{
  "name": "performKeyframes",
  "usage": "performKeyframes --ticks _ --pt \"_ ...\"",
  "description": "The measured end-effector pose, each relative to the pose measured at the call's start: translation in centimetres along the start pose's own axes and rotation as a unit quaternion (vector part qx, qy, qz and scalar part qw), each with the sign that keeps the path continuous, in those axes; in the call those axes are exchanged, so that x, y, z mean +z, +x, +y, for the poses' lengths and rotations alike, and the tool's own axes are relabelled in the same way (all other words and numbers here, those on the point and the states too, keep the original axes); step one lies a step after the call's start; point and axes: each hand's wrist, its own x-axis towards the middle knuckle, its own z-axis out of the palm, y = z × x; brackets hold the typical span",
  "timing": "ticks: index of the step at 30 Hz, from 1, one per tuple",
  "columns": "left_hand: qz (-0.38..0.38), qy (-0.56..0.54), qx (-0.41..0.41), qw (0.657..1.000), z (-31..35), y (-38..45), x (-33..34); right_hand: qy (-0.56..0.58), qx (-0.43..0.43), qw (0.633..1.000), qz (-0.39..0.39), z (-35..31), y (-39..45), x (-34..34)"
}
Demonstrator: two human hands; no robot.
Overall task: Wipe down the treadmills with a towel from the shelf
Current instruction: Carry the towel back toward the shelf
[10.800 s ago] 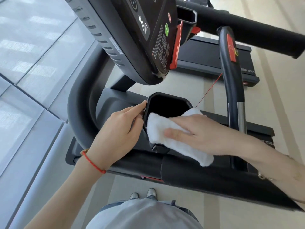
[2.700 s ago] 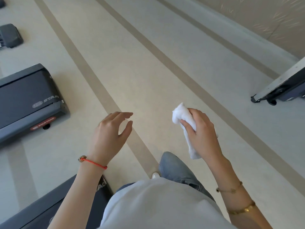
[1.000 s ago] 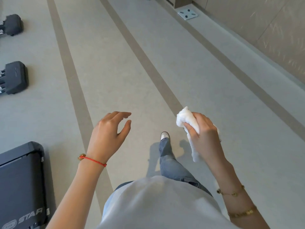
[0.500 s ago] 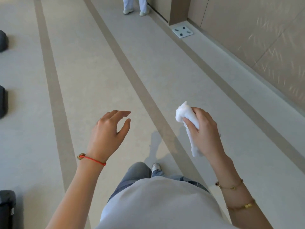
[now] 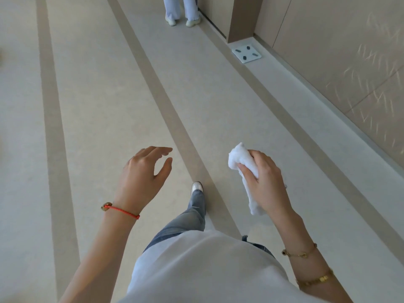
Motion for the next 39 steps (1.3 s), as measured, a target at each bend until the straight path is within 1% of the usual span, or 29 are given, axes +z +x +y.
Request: performKeyframes --ticks 8,15,21,26,31,39 --pt "0.006 0.022 0.001 1.0 -2.6 20.6 1.4 0.024 -0.007 0.999 0.021 -0.2 21.5 0.7" --pt "-0.021 0.022 0.009 0.999 -4.5 35.5 3.5 0.017 0.016 0.999 0.022 0.8 35.0 1.5" --pt "-0.035 0.018 0.014 0.999 -7.0 48.6 7.2 0.032 0.033 0.999 0.015 3.5 47.9 3.6" --pt "-0.014 0.01 0.012 1.0 -7.8 62.0 9.5 0.043 0.021 0.999 0.014 5.3 61.7 3.6" --pt "0.011 0.009 0.005 1.0 -8.0 75.0 10.6 0.023 0.003 1.0 0.005 6.3 76.4 2.8" --pt "0.028 0.01 -0.019 0.999 -11.4 90.9 12.4 0.037 -0.027 0.999 -0.03 6.0 94.5 5.0"
